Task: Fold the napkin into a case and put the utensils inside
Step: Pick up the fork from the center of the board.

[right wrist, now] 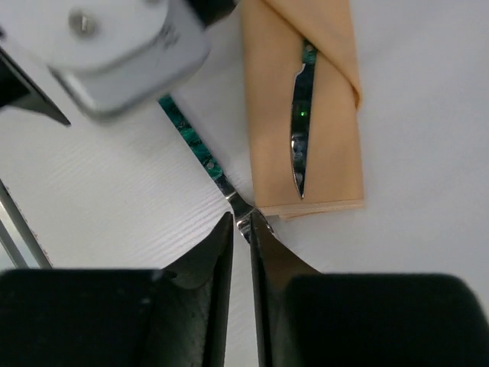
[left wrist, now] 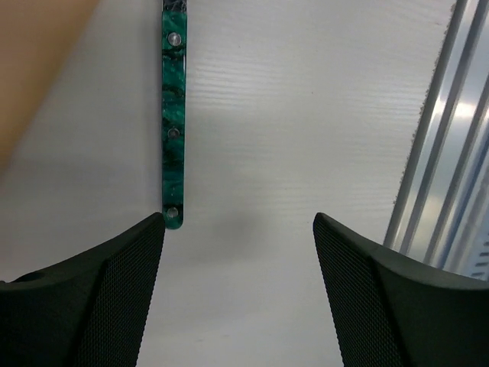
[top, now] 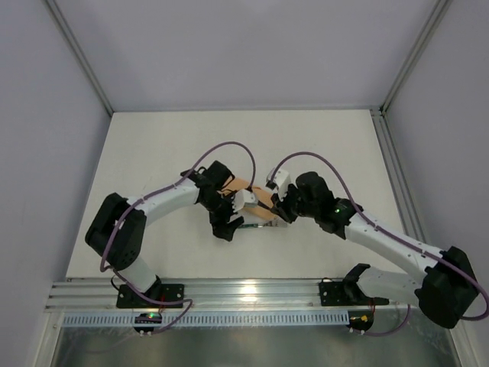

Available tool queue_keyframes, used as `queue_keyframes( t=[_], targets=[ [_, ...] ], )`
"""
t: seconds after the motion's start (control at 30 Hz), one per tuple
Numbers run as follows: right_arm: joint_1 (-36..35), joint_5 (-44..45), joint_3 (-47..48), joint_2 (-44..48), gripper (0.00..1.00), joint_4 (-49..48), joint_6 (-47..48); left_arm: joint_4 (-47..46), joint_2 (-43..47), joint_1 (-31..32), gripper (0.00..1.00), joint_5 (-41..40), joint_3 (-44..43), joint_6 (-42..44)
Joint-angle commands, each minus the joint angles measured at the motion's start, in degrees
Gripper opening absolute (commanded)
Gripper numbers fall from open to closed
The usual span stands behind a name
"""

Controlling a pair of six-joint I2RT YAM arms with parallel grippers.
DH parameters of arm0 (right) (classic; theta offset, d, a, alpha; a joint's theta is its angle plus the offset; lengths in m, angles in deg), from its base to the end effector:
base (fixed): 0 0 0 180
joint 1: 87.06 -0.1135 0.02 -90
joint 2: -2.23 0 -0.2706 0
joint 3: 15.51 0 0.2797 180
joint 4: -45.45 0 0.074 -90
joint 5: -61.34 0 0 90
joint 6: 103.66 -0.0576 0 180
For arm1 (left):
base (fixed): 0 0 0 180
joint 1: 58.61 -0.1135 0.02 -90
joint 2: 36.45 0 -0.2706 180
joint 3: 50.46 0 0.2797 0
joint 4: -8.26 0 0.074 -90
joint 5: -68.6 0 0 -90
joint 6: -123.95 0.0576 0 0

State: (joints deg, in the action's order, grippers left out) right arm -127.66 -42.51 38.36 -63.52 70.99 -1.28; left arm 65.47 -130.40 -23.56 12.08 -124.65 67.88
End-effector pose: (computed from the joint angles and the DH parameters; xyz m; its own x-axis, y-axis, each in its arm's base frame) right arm 0.2080 0.1964 0.2237 -0.2842 -0.5178 -0.8069 -0.8571 0.5144 -0.0282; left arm 0.2514 -0.2152 0.1700 -0.3376 0.8055 -0.4871 0.9271 0.1950 -0.3201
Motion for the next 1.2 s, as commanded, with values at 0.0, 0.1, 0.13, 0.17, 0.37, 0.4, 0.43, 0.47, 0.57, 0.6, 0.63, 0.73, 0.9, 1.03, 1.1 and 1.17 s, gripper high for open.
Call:
queue_keyframes(
  t=[0.0,0.1,0.13,0.17,0.37,0.4,0.43,0.47,0.57,0.6,0.63,0.73,0.9,1.03,1.1,1.17],
  targets=[
    [2.7,0.7,-2.6,7.7,0.22,-2.1,-8.9,-12.7,1.4,4.3,0.81,-9.8,2.1,0.4],
    [3.9,3.6,-3.9,14.1,0.25,-0.1,-11.3,-17.1,-0.9,8.0,0.81,-16.0,1.4,0.2],
    [4.0,4.3,-3.9,15.1,0.27,0.6,-11.3,-18.4,-2.8,9.0,0.8,-17.5,1.0,0.2],
    [4.1,4.8,-4.0,16.3,0.27,1.8,-11.2,-18.7,-3.9,10.6,0.8,-18.4,0.5,0.2],
    [4.4,7.5,-4.2,22.0,0.27,5.5,-10.8,-17.2,-9.8,12.8,0.67,-21.6,-2.3,1.0],
    [4.4,7.6,-4.5,22.5,0.27,5.7,-10.7,-16.5,-10.4,13.2,0.64,-21.7,-2.3,1.2],
    [4.4,8.0,-4.5,23.6,0.27,6.1,-10.8,-16.0,-10.6,14.0,0.62,-22.6,-1.9,1.5],
    [4.4,8.1,-4.6,24.0,0.27,6.2,-10.8,-15.8,-11.3,14.5,0.54,-23.2,-1.5,1.9],
    [4.4,8.5,-4.1,25.9,0.27,6.2,-11.0,-14.6,-12.0,16.2,0.28,-24.2,-0.6,3.0],
    [4.5,8.6,-3.6,26.5,0.27,6.3,-10.8,-13.9,-12.2,16.3,0.21,-23.9,-0.7,2.9],
    [4.5,8.7,-3.3,26.7,0.28,6.5,-10.5,-13.6,-12.1,16.3,0.11,-23.8,-0.7,2.8],
    [4.6,8.8,-1.4,27.8,0.38,8.1,-8.8,-10.1,-10.6,16.3,0.0,-21.1,-2.0,2.2],
    [4.6,6.6,4.5,29.5,0.53,11.0,-3.9,0.2,-6.1,15.1,0.0,-8.1,-8.0,0.5],
    [4.7,5.2,10.3,30.4,0.61,15.0,-0.2,9.4,-3.8,10.7,0.0,2.4,-12.6,0.0],
    [4.6,4.4,13.1,29.9,0.64,16.9,2.5,13.8,-3.3,8.1,0.0,6.6,-15.0,0.0],
    [4.6,4.2,14.8,29.3,0.65,19.7,5.9,18.3,-3.7,3.6,0.0,14.0,-16.8,0.7]
  ],
)
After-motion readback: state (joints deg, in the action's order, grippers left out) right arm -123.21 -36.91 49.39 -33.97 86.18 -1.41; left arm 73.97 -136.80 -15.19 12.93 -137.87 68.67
